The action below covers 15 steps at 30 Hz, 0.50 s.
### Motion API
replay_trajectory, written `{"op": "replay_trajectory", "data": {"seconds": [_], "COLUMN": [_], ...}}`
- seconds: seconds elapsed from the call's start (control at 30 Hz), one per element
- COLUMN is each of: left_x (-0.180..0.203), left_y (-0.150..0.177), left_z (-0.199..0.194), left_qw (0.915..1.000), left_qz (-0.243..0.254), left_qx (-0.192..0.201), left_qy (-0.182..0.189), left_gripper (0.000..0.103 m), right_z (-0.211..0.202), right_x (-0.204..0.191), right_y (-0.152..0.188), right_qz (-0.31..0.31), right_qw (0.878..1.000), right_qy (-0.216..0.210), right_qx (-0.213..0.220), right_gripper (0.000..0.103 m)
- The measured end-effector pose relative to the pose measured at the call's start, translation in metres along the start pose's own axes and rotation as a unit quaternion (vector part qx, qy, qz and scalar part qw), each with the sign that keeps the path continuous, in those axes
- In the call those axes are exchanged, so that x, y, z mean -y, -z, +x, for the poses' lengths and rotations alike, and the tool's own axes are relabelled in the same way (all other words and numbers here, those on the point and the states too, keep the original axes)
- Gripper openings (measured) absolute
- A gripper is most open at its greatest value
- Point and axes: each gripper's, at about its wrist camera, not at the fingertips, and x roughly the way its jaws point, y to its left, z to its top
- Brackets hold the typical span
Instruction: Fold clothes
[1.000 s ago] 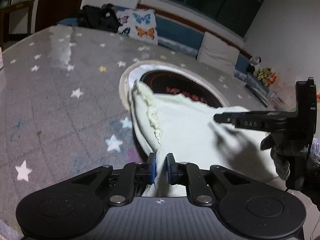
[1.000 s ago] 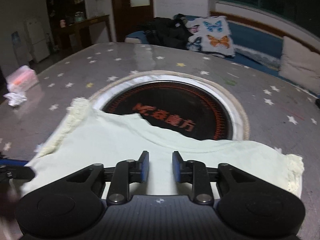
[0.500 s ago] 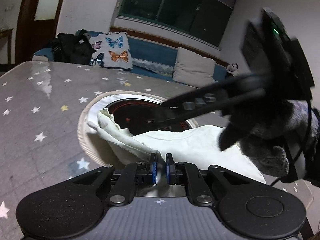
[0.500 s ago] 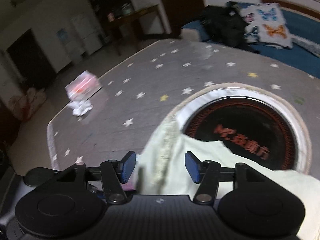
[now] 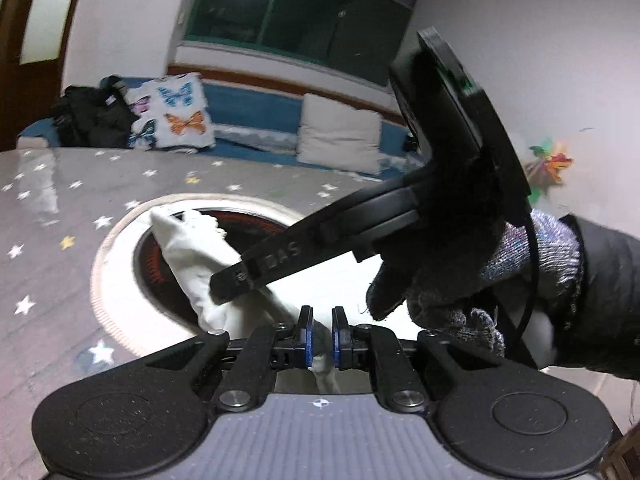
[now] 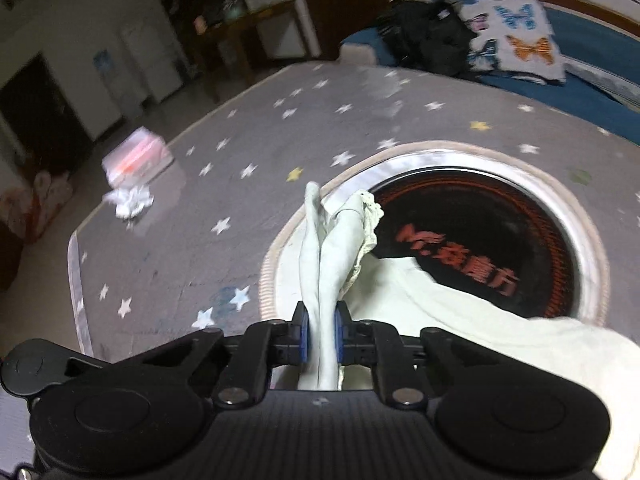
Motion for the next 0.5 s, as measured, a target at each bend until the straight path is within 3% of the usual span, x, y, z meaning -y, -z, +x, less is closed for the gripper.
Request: {"op": "replay_trajectory", "data": {"seconds": [0.03, 0.1, 0.13, 0.17, 0.23, 0.37, 0.5], "left_x": [0.002, 0.007, 0.009, 0.011, 0.013, 0.012, 0.011], "left_y": [0.000, -0.001, -0.002, -0.002, -0.001, 0.001, 0.003], "left_z": [-0.001, -0.002, -0.002, -0.003, -0.004, 0.003, 0.012], "left_qw": [1.0000, 0.9998, 0.9997, 0.9996, 0.9995, 0.9997, 0.9999], "left_qz": [0.003, 0.004, 0.006, 0.009, 0.010, 0.007, 0.001], "left_qx": [0.002, 0.003, 0.005, 0.008, 0.010, 0.001, -0.014], "left_qy": [0.007, 0.019, 0.022, 0.024, 0.029, 0.022, 0.007], "left_gripper": [0.016, 0.034, 0.048, 0.054, 0.059, 0.081, 0.087], "right_z": [-0.008, -0.023, -0.031, -0.039, -0.055, -0.082, -0.097], "right_x": [0.007, 0.023, 0.031, 0.040, 0.058, 0.094, 0.129], "right_y": [0.003, 0.011, 0.015, 0.019, 0.029, 0.054, 0.082], "right_qz": [0.011, 0.032, 0.043, 0.054, 0.075, 0.119, 0.161], "right_qw": [1.000, 0.999, 0.999, 0.998, 0.996, 0.990, 0.983], "right_qy": [0.002, 0.006, 0.010, 0.013, 0.022, 0.043, 0.057], "right_qx": [0.009, 0.025, 0.032, 0.039, 0.052, 0.069, 0.073], "right_gripper": [0.011, 0.010, 0.010, 0.010, 0.010, 0.010, 0.010]}}
